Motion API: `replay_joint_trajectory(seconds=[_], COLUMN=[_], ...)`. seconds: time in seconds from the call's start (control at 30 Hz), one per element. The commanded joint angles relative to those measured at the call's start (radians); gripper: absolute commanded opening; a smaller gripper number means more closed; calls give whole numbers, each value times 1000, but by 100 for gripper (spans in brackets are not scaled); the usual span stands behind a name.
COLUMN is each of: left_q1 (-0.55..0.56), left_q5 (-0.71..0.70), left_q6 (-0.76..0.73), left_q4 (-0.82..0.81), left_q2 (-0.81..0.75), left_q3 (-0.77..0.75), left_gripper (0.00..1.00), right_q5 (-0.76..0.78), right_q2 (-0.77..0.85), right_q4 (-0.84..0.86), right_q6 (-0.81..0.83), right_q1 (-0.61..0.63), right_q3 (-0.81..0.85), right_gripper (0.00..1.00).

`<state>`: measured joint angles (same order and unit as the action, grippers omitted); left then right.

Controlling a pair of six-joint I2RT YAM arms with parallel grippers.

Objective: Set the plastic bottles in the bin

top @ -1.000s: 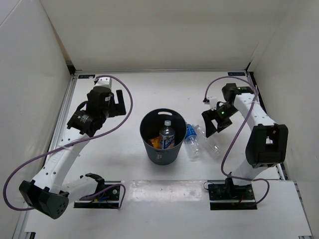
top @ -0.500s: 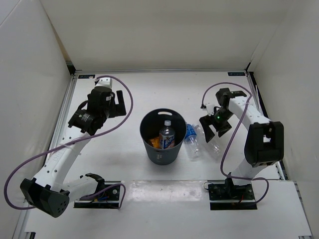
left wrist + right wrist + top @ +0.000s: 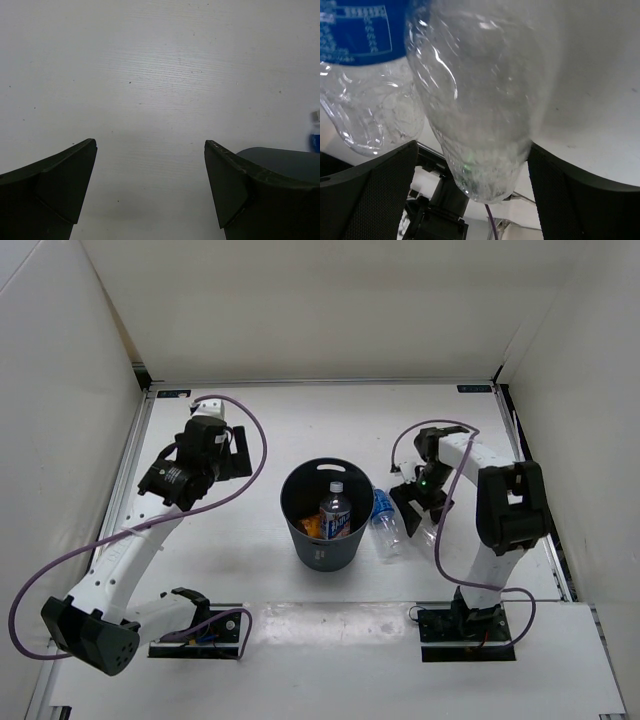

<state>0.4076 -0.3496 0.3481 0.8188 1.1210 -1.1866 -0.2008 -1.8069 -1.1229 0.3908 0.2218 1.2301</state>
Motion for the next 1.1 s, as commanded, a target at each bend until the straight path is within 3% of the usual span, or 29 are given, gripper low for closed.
replay_joint_trajectory(seconds=[0.0, 0.27, 0.37, 0.4, 0.57, 0.83, 0.9, 0.97, 1.07], left_q1=[-6, -6, -7, -9, -9, -9, -9, -9, -10], left_q5=[-26, -38, -40, -42, -39, -43, -43, -40, -38], left_q6=[9, 2, -1, 2, 2, -5, -5, -4, -6], left_q4=[23, 54, 54, 52, 46, 19, 5, 0, -15], left_q2=[-26, -23, -15, -13, 10, 31, 37, 36, 43], left_q3=[-19, -44, -47, -47, -62, -70, -68, -62, -62], left_gripper=[99, 99, 99, 99, 99, 99, 99, 99, 99], right_q5=[11, -22, -3, -2, 1, 29, 28, 18, 9], right_q2=[-43, -134, -146, -152, -167, -118, -100, -65, -1], right_q4=[-31, -84, -84, -87, -92, -132, -161, -176, -193], right_q6=[-23, -23, -36, -38, -49, -44, -32, -27, -67], right_q1=[19, -35, -26, -25, -32, -81, -96, -119, -144], right_q3=[28, 89, 114, 118, 150, 288, 359, 420, 540], right_gripper=[90, 90, 78, 70, 64, 30, 30, 24, 3])
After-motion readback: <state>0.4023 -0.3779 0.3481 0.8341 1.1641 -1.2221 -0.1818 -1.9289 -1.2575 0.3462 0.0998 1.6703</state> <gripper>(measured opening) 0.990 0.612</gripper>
